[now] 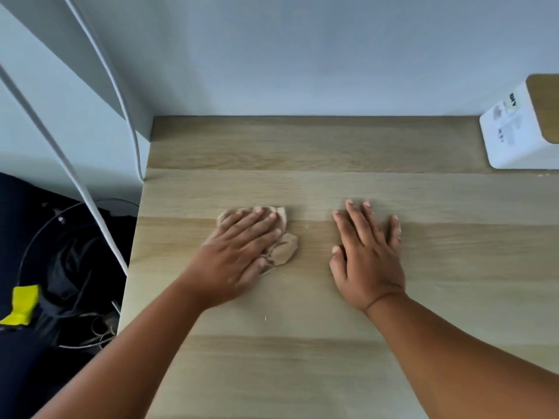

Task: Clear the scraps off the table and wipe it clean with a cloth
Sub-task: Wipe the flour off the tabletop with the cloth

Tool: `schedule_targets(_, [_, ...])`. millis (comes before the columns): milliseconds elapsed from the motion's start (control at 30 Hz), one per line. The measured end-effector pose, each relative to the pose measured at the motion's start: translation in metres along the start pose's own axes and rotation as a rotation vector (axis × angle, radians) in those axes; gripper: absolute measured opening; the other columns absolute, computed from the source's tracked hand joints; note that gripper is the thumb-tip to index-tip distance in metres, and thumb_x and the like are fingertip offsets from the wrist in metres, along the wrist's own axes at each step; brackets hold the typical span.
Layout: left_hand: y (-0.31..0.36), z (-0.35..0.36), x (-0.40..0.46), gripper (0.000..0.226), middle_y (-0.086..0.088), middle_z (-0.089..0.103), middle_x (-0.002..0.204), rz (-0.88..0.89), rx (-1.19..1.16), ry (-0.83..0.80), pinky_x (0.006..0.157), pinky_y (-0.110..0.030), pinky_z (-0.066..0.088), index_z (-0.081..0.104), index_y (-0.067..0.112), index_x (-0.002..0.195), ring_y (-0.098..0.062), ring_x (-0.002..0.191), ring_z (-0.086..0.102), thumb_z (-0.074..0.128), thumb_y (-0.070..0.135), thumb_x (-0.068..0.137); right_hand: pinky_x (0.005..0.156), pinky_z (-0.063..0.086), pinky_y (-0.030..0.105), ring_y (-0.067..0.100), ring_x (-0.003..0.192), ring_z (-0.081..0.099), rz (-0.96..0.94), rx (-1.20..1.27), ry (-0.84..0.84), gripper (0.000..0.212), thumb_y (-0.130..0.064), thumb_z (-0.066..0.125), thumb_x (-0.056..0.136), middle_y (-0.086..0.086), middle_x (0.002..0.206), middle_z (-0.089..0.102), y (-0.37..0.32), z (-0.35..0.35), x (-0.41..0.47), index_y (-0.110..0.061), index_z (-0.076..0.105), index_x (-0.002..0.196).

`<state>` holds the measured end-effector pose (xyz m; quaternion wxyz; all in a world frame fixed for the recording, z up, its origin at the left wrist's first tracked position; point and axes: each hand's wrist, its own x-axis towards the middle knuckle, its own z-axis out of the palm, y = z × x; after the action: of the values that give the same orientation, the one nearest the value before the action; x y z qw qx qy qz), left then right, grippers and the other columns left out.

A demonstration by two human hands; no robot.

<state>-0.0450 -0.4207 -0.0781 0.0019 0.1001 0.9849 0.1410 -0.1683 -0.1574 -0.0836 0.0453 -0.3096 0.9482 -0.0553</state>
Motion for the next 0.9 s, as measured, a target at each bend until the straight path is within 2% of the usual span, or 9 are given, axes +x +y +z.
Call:
schedule_targets(133, [-0.047,-0.021,0.002,0.058,-0.003,0.027,0.166,-0.237,-0.003,-0.003,0.123,-0.053,0.022,0.039,0.02,0.155,-0.02,0.156,0.019,0.038,0.041,0.102,0.123,0.009,0.066,0.026,0.158,0.013,-0.005,-0.009,0.004,0.066,-0.039,0.039,0.093,0.002,0.17,0.022,0.0,0.001,-0.001,-0.021,0.038,0.156])
schedule_targets(267, [-0.069,-0.025,0.063,0.063,-0.002,0.021,0.168,-0.563,0.014,0.064,0.127,-0.043,0.009,0.036,0.02,0.157,-0.018,0.157,0.013,0.031,0.044,0.099,0.123,0.008,0.066,0.026,0.159,0.011,-0.012,-0.01,0.004,0.067,-0.04,0.039,0.093,0.003,0.17,0.02,0.001,0.0,-0.001,-0.02,0.035,0.158])
schedule_targets(333, [-0.064,-0.021,0.095,0.065,-0.002,0.019,0.169,-0.643,0.001,0.073,0.127,-0.042,0.005,0.034,0.021,0.158,-0.02,0.157,0.01,0.029,0.044,0.097,0.123,0.008,0.066,0.026,0.159,0.01,-0.012,-0.017,-0.006,0.068,-0.04,0.038,0.094,0.003,0.17,0.02,0.001,0.001,-0.001,-0.021,0.033,0.158])
schedule_targets(400, [-0.046,-0.015,0.111,0.065,-0.003,0.019,0.169,-0.586,0.001,0.066,0.127,-0.043,0.005,0.033,0.022,0.158,-0.021,0.157,0.011,0.03,0.044,0.097,0.123,0.008,0.065,0.025,0.159,0.009,-0.006,-0.021,-0.005,0.068,-0.04,0.037,0.094,0.002,0.17,0.019,0.001,0.002,-0.002,-0.022,0.032,0.159])
schedule_targets(500, [-0.004,-0.001,0.098,0.058,-0.006,0.034,0.164,-0.339,0.031,0.083,0.125,-0.049,0.017,0.046,0.021,0.152,-0.026,0.154,0.024,0.043,0.038,0.097,0.123,0.009,0.066,0.026,0.158,0.013,-0.001,-0.007,0.023,0.066,-0.039,0.039,0.092,0.001,0.17,0.022,0.001,0.003,-0.002,-0.022,0.036,0.156])
schedule_targets(567, [0.024,0.01,0.064,0.055,-0.005,0.037,0.162,-0.19,0.035,0.079,0.122,-0.052,0.024,0.049,0.019,0.15,-0.026,0.153,0.027,0.049,0.034,0.097,0.122,0.01,0.066,0.027,0.158,0.016,-0.005,0.004,0.031,0.065,-0.038,0.039,0.091,0.001,0.169,0.024,0.001,0.004,-0.001,-0.022,0.04,0.154])
schedule_targets(767, [0.087,0.023,-0.086,0.06,-0.001,0.014,0.171,0.147,0.014,-0.163,0.123,-0.056,0.019,0.027,0.024,0.16,-0.028,0.158,0.009,0.041,0.039,0.105,0.122,0.009,0.067,0.027,0.157,0.016,-0.008,0.019,0.035,0.066,-0.036,0.038,0.09,0.002,0.168,0.025,0.0,0.004,-0.001,-0.021,0.041,0.154])
schedule_targets(833, [0.076,0.014,-0.115,0.061,0.0,0.013,0.171,0.191,0.033,-0.214,0.123,-0.055,0.019,0.024,0.026,0.161,-0.027,0.158,0.011,0.043,0.04,0.104,0.122,0.008,0.067,0.027,0.157,0.015,-0.006,0.026,0.027,0.066,-0.037,0.037,0.091,0.002,0.169,0.025,-0.001,0.003,0.0,-0.021,0.041,0.154])
schedule_targets(900, [0.05,0.002,-0.12,0.059,0.0,0.018,0.17,0.137,0.017,-0.213,0.123,-0.055,0.02,0.03,0.025,0.159,-0.027,0.157,0.014,0.044,0.04,0.104,0.122,0.008,0.067,0.027,0.157,0.015,-0.004,0.028,0.03,0.066,-0.037,0.036,0.091,0.002,0.168,0.025,0.0,0.003,0.0,-0.021,0.04,0.154])
